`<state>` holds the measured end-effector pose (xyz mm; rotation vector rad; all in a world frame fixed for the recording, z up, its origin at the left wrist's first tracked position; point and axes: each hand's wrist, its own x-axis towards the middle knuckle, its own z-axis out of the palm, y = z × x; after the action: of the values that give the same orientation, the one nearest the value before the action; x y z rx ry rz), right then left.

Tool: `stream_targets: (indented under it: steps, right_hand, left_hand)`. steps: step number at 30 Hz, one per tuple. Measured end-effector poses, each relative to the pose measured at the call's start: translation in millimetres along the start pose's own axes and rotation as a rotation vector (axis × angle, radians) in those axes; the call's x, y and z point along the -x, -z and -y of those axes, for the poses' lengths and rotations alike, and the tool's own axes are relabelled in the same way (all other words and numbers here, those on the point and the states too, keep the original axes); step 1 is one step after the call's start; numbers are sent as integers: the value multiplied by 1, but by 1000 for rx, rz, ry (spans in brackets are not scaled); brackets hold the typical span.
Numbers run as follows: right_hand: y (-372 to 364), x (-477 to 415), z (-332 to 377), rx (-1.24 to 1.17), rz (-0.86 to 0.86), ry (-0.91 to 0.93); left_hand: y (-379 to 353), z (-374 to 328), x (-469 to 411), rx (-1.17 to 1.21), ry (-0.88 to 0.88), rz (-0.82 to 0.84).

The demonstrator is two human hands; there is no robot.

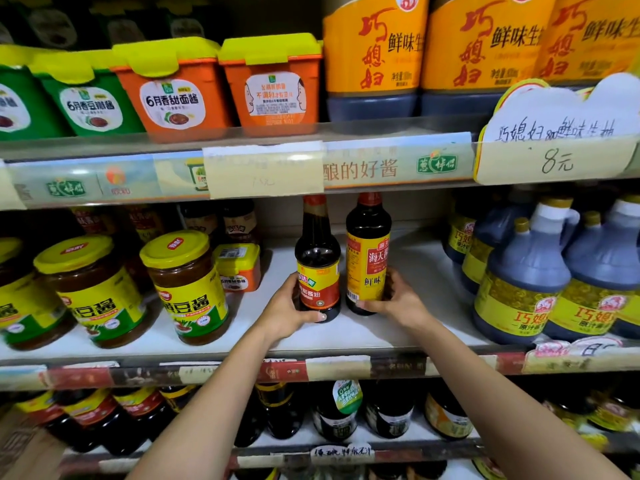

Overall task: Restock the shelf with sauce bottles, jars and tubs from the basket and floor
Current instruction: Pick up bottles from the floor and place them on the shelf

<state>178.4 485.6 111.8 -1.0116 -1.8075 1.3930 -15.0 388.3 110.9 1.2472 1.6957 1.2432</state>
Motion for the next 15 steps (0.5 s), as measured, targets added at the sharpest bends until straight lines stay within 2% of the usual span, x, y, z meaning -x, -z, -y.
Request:
stream_targets:
  steps: [10,15]
  right_hand:
    - [0,5,9,62,-23,34]
    - [-2,4,11,113,-73,62]
  left_hand:
    - [-2,5,-2,-42,-19,-116]
    - [-7,1,-3,-148,-29,-207]
